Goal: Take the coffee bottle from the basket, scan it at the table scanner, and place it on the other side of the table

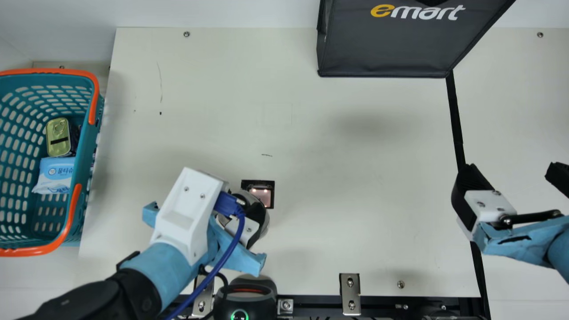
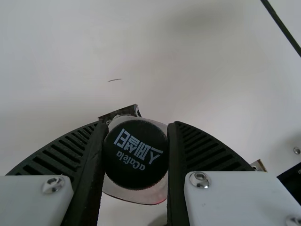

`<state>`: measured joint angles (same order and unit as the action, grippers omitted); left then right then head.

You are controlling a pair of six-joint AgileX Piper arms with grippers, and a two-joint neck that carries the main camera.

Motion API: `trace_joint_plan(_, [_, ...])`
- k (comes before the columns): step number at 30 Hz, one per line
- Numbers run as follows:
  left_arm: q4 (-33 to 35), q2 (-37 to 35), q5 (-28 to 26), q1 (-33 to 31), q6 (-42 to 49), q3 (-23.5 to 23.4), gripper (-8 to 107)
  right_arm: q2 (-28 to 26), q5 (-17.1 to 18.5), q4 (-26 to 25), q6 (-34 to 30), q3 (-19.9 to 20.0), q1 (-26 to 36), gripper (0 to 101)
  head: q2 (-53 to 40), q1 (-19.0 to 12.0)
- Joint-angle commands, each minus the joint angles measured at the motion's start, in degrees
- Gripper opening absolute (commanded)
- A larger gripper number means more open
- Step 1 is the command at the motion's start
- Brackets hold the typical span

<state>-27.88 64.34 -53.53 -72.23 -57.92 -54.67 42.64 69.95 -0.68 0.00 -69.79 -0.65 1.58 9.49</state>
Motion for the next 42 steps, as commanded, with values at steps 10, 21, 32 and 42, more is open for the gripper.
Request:
trace_joint_plan(10, [13.72,-1.86,6.41,10.28,28.51,1.47,-8,0.00,0.00,0.00,0.00,0.00,0.00,95,0.00,-1.57])
trace_joint_plan(21, [31.02,-2.35,5.04,19.22,54.90,0.07,-8,0.00,0.00,0.00,0.00,0.00,0.00,95,0.00,-1.57])
trace_joint_plan(32, [47.64,-0.76,-0.54,30.04,79.61,-3.25,-8,0.00,0.00,0.00,0.00,0.00,0.00,95,0.00,-1.57])
trace_joint_plan(42, [59.64,1.35,-5.96,39.53,97.93,-5.00,-8,0.00,0.00,0.00,0.00,0.00,0.00,95,0.00,-1.57])
